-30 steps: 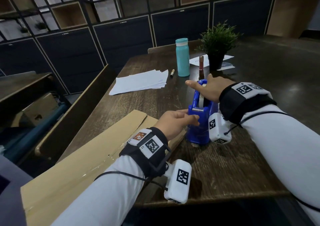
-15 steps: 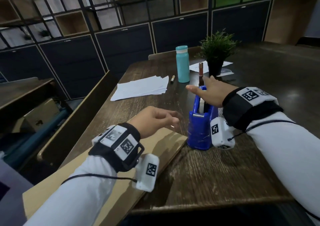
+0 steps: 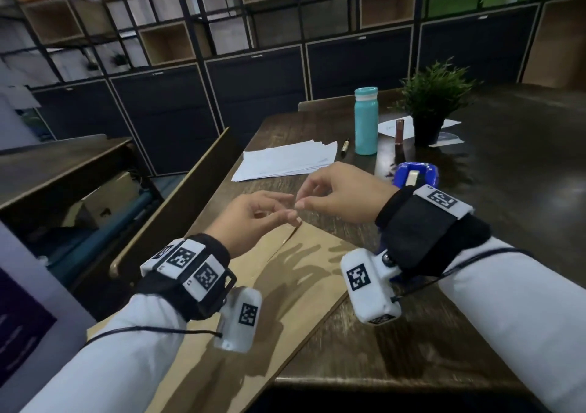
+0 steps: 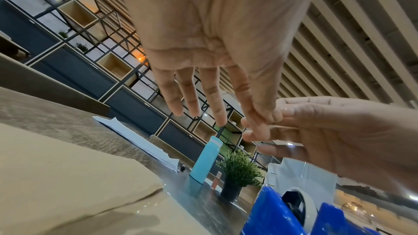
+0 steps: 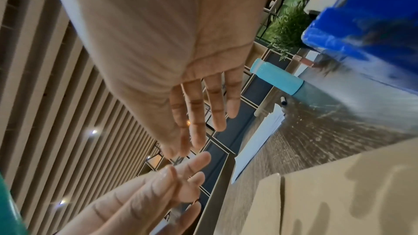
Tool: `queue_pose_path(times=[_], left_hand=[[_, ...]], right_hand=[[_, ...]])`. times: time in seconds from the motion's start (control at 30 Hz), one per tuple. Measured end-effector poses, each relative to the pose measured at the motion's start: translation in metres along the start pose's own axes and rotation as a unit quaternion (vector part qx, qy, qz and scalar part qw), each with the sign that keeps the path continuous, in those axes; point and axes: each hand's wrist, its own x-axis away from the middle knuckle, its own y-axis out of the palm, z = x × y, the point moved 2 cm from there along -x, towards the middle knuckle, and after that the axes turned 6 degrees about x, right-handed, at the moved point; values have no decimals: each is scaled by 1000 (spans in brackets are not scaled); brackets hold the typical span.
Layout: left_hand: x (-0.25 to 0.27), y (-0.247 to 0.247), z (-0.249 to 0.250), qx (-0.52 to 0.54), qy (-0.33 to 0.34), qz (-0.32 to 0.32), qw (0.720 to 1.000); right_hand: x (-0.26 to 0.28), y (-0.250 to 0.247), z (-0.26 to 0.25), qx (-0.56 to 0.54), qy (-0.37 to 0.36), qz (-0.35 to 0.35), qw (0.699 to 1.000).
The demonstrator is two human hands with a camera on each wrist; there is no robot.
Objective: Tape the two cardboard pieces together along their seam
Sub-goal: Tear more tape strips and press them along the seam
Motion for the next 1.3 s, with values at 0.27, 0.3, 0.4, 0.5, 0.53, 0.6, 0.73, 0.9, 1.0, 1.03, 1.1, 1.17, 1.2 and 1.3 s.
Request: queue_pose_path(times=[0.27, 0.3, 0.4, 0.5, 0.53, 0.6, 0.73, 0.9, 1.0, 1.03, 1.1, 1.17, 1.2, 1.3], left_hand=[[11, -7, -18, -4, -24, 2, 1000], [12, -9, -21, 6, -36, 7, 999], [11, -15, -28, 16, -74, -1, 997], [13, -24, -44, -51, -141, -32, 988], [14, -28, -51, -66, -161, -42, 984], [17, -34, -62, -114, -192, -69, 972], [23, -34, -73, -191, -237, -143, 942], [25, -30, -80, -223, -247, -160, 929], [29, -33, -80, -243, -226, -160, 930], [30, -35, -80, -249, -221, -160, 929], [33, -39, -79, -269, -214, -173, 923], [33, -42, -78, -288, -208, -186, 916], [34, -43, -78, -292, -206, -190, 915], [33, -43, -78, -289, -206, -199, 913]], right_hand=[[-5, 21, -14, -12, -27, 22, 999], [-7, 24, -17, 5, -39, 31, 999], [-9, 31, -23, 64, -67, 62, 994], [-11, 34, -26, 36, -72, 113, 990], [-13, 34, -27, 19, -56, 115, 992], [-17, 38, -25, -7, -12, 88, 996], [-27, 55, -14, -68, 58, 9, 996], [-35, 81, -6, -190, 136, -74, 970], [-39, 90, -3, -190, 147, -90, 967], [-40, 92, -2, -184, 146, -94, 968], [-44, 97, -1, -171, 143, -107, 969], [-47, 103, -2, -166, 143, -119, 968], [-49, 105, -2, -162, 145, -125, 968], [-52, 111, -7, -150, 144, -147, 967]])
